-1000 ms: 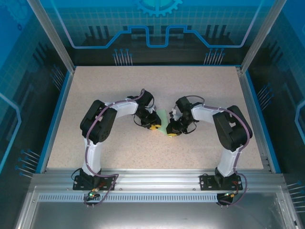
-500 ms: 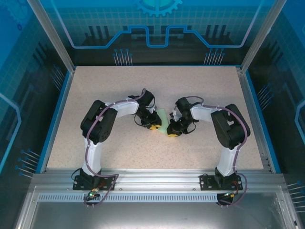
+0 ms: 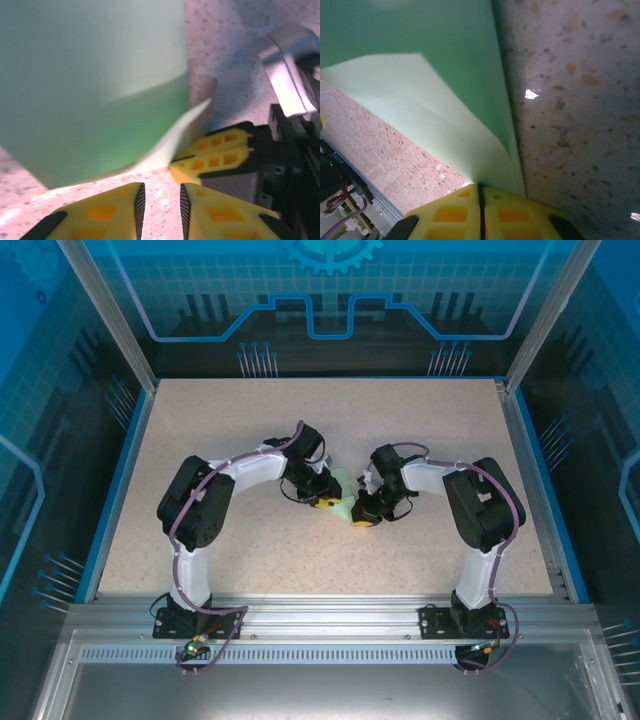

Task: Fold a paper plane with a square sheet of paper (fold left side to right side)
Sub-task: Third fold the triangle at the center of the table.

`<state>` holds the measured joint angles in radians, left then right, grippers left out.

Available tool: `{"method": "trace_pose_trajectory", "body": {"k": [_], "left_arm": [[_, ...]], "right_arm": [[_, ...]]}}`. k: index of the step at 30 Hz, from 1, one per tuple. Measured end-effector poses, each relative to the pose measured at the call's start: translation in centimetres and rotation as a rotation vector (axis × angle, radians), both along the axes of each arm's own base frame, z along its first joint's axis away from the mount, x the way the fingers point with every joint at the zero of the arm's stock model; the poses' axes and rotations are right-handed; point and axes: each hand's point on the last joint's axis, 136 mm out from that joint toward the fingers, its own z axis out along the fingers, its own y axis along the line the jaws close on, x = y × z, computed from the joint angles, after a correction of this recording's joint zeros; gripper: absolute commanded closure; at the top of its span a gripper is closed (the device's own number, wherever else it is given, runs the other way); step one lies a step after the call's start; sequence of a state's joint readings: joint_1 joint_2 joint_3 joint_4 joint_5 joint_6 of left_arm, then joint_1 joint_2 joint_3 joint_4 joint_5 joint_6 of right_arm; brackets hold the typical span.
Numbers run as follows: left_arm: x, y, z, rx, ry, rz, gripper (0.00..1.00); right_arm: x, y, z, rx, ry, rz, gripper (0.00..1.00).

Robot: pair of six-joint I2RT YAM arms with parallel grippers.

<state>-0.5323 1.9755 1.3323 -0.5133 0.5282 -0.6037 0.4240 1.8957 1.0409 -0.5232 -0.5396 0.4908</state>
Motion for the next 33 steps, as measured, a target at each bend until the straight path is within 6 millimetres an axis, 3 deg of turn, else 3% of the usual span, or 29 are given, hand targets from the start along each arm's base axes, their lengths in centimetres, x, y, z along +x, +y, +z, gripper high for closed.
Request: {"method": "trace_pose_trajectory", "body": {"k": [11,26,33], "left_arm": [[-2.1,-2.9,-1.3,-0.020,0.063,-0.066,0.77],[-1.7,-2.9,-1.4,-0.028,0.093,-0.057,0.83],[-1.8,-1.6,-2.9,-0.001,0.092,-0.032,0.80]], "right_arm": [[0.0,0.0,0.0,0.007,0.009,-0.006,0.94],[0.0,0.0,0.0,0.008,0.016,-0.015,0.94],[0.0,0.0,0.0,0.010,0.016,-0.013,0.94]]}}
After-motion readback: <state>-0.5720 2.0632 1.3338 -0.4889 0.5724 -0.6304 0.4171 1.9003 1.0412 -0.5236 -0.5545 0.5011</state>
